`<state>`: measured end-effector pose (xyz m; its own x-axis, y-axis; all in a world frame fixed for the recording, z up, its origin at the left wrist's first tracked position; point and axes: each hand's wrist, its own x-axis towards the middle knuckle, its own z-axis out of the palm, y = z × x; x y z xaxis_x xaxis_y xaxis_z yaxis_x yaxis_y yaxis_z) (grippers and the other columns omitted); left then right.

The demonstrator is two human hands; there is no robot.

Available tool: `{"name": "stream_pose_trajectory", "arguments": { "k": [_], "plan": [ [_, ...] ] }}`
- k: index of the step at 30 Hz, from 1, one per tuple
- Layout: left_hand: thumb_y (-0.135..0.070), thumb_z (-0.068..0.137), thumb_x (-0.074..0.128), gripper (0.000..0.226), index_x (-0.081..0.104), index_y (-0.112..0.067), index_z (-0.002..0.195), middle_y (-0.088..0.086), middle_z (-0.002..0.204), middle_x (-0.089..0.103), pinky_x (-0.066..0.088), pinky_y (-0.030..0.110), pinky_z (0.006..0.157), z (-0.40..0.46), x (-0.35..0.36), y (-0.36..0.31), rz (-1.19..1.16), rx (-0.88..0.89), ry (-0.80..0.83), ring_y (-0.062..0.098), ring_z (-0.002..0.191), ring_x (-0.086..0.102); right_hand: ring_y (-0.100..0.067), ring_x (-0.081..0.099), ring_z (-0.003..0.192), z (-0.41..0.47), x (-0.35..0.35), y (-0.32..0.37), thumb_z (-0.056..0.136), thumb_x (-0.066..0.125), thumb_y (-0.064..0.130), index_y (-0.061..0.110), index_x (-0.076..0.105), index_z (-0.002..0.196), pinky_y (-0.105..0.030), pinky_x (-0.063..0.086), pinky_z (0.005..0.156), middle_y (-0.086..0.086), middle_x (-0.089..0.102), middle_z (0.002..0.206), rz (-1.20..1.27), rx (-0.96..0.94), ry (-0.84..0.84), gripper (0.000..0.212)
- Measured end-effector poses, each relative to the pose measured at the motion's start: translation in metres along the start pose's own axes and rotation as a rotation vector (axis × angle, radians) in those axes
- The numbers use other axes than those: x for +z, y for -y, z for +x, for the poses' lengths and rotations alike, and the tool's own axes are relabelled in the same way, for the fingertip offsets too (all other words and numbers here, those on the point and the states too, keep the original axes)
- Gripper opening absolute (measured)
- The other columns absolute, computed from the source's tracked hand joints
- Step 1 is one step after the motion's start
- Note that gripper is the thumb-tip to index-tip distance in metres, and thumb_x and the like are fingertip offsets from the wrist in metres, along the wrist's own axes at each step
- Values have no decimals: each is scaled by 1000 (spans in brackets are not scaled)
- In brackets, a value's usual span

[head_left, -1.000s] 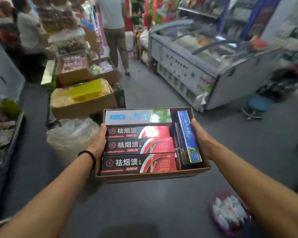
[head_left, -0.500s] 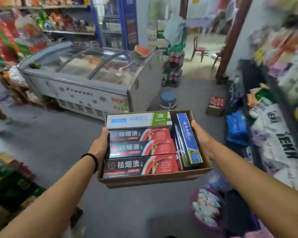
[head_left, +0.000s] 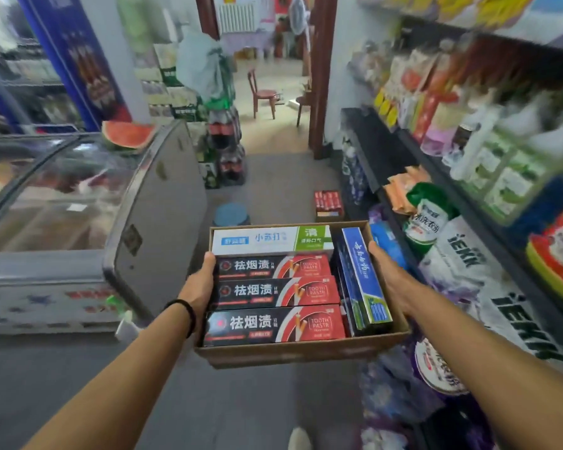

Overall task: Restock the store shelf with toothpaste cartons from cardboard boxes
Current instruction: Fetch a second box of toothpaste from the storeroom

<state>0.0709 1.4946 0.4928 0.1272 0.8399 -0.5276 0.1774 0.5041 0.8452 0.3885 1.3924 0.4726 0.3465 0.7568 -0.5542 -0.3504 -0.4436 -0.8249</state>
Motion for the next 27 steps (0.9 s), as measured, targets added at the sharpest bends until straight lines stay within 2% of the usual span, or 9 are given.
{"name": "stream_pose_trajectory", "arguments": {
  "k": [2,4,6,9,13,16,18,22,27],
  "plan": [
    [-75,83,38,68,67,-17,103,14,93,73,51,53,90,53,23,-42,9,2,27,34,87,70,-23,70,75,45,0,41,97,37,56,12,66,110,-30,54,63,-10,74,90,17,-17,-34,55],
    [-74,84,38,65,67,-18,101,14,94,73,51,52,90,107,42,-81,30,4,51,33,87,70,-31,68,93,92,-1,78,94,39,61,9,63,121,-38,56,77,-17,70,108,31,-7,-61,63],
    [-69,87,38,61,66,-17,99,15,95,73,51,51,91,154,61,-116,30,4,75,34,89,70,-34,65,100,135,0,111,94,38,61,8,62,124,-40,54,84,-21,66,117,50,3,-62,65],
    [-70,87,37,63,66,-16,100,16,94,73,51,51,91,231,85,-161,50,-15,110,35,89,70,-31,65,91,200,1,153,96,35,58,8,61,124,-35,53,75,-20,65,118,106,8,-93,62],
    [-71,87,37,65,64,-14,103,17,94,72,51,53,90,347,117,-227,101,-2,167,36,89,69,-37,64,107,304,10,209,93,37,63,10,62,125,-44,52,90,-20,67,115,130,17,-147,66],
    [-68,89,37,61,65,-15,99,17,94,72,52,52,89,441,138,-279,118,12,199,36,89,69,-33,66,98,385,22,250,93,37,62,13,66,114,-40,53,80,-16,72,104,156,27,-181,61],
    [-67,90,35,60,65,-15,96,17,92,73,52,51,88,495,150,-317,153,3,227,36,87,69,-32,67,97,435,35,278,92,39,64,14,66,111,-41,52,83,-15,73,102,187,30,-210,59],
    [-67,91,34,58,65,-17,91,16,88,73,52,50,88,598,180,-401,219,23,236,35,85,69,-35,67,104,534,45,343,62,64,80,19,59,127,-54,46,99,-14,69,116,224,16,-282,89],
    [-67,90,36,59,66,-16,92,16,82,74,51,53,90,725,232,-477,244,11,276,36,82,69,-34,64,109,654,41,410,91,37,67,18,61,125,-53,42,104,-15,68,117,294,10,-220,64]
  ]
}}
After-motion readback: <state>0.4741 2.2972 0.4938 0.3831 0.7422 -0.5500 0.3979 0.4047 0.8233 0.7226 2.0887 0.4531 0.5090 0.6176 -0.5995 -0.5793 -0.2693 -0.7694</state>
